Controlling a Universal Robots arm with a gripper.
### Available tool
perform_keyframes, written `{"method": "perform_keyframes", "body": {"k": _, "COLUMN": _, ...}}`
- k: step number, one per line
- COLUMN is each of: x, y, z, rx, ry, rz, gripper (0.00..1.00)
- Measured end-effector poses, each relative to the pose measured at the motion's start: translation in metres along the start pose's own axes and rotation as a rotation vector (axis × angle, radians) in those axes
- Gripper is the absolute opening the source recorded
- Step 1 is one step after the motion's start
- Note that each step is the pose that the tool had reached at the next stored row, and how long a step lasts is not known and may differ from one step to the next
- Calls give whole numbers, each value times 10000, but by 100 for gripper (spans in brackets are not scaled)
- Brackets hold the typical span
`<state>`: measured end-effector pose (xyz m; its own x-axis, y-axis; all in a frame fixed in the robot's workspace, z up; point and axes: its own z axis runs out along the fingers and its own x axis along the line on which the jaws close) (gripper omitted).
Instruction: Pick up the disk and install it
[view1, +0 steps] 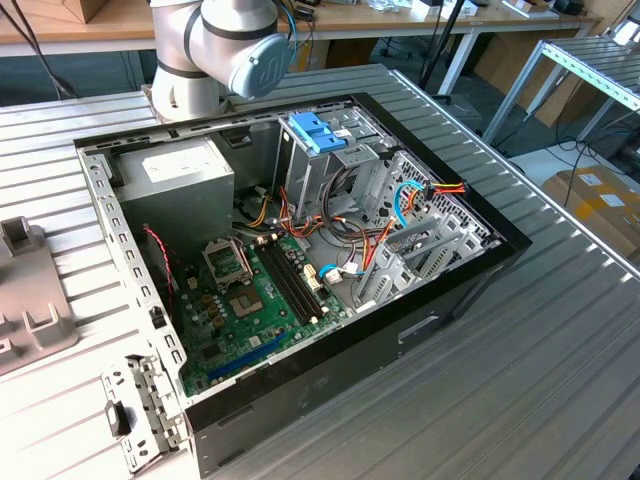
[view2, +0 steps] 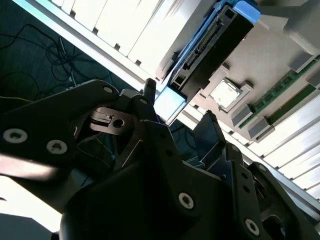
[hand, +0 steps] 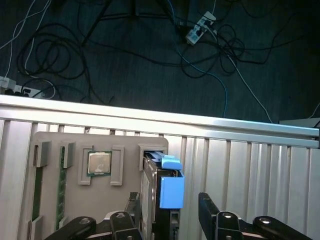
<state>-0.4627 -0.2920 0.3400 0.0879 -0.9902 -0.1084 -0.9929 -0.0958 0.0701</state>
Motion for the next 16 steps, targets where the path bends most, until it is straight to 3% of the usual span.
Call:
{"method": "perform_keyframes", "body": {"k": 8, "x": 18, "y": -3, "z": 182, "rx": 0, "ry": 2, "rz": -7, "gripper": 58}}
{"method": "perform_keyframes", "body": {"k": 12, "x": 22, "y": 51, "z": 268, "rx": -7, "ry": 8, "rz": -96, "gripper": 58}}
{"method": "perform_keyframes", "body": {"k": 16, "x": 31, "y": 55, "z": 358, "rx": -38, "ry": 27, "rz": -361, "gripper": 58}}
